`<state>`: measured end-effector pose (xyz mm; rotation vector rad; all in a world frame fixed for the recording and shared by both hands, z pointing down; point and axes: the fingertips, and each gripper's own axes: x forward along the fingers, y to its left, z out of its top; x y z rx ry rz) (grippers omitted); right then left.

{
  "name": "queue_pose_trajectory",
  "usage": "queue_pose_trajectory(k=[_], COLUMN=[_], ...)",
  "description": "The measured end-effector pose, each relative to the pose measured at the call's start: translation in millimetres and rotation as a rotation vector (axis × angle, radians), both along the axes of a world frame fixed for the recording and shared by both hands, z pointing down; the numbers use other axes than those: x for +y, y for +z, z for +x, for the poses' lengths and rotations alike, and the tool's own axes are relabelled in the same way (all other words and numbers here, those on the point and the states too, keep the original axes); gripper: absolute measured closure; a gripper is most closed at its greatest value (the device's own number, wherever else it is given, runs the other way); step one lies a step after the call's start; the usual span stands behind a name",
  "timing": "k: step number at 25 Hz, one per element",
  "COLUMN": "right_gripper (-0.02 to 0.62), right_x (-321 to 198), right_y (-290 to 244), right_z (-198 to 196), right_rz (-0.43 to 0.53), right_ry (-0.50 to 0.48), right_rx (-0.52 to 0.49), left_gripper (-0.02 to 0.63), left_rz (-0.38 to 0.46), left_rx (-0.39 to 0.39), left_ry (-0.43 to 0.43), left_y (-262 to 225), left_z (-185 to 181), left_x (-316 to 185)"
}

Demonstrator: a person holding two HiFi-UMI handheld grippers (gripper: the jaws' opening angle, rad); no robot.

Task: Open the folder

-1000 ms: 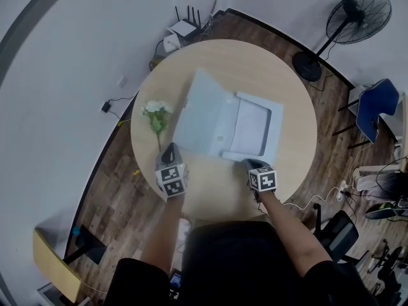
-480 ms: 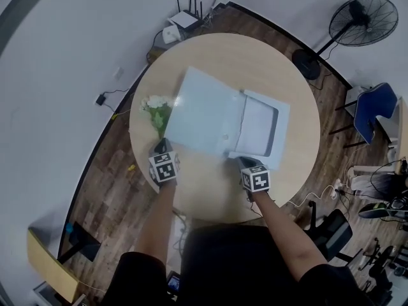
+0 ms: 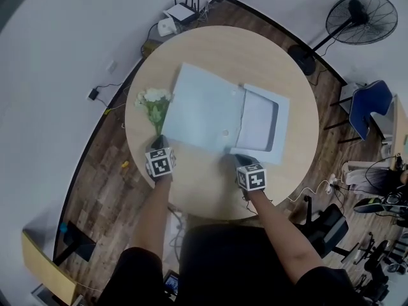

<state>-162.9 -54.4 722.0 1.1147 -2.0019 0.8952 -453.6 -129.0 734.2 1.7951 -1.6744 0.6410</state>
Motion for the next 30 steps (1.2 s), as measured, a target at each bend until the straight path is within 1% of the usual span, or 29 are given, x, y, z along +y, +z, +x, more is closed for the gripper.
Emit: queue_pose_trajectory(k=[4,5,7,10,13,18,19,20,22,26,28,30], right_gripper=[0.592,0.592,0.592,0.592,0.594,0.593,0.592,0.594,0.592,0.592,0.592,0.592], right_x=[7.4,11.9,22.6,33.4,39.8,50.3,54.8,59.7,67.5,73.2,74.7,77.0], right_y=[-12.9,-17.1,-25.9,-41.9,-55.1,-62.2,-63.8,-65.9,-71.0,-80.8,-88.9,-98.3], right_z=[-9.1,-11.2,-13.2,-9.8,0.9,23.8,28.9,34.8,48.9,78.4,97.3,120.1], right_rz=[0.012,0.015,0.019,0.031,0.051,0.066,0.068,0.072,0.084,0.105,0.12,0.144], right_ry=[-0.006,-0.013,-0.032,-0.052,-0.055,-0.055,-0.056,-0.059,-0.065,-0.058,-0.043,-0.023], right_rx=[-0.013,-0.016,-0.018,-0.029,-0.058,-0.082,-0.09,-0.099,-0.114,-0.132,-0.136,-0.135], left_gripper=[0.597,0.598,0.597,0.594,0.592,0.577,0.577,0.593,0.603,0.603,0.603,0.603], left_rz=[-0.135,-0.161,-0.189,-0.182,-0.162,-0.152,-0.153,-0.152,-0.169,-0.202,-0.179,-0.138], left_rx=[-0.003,0.001,0.032,0.065,0.073,0.012,-0.008,-0.026,-0.043,-0.041,-0.014,0.01], left_ry=[0.027,0.027,0.013,-0.014,-0.029,-0.046,-0.046,-0.043,-0.039,-0.07,-0.081,-0.091], left_y=[20.7,23.7,25.7,17.5,1.5,-25.1,-29.1,-32.7,-39.2,-61.8,-75.9,-90.6], left_z=[-3.3,-4.2,-3.0,-0.8,3.9,10.7,13.2,17.2,27.9,48.6,69.6,94.6], left_x=[9.5,14.6,26.7,38.0,43.2,47.2,50.3,53.7,64.3,92.2,104.5,117.8])
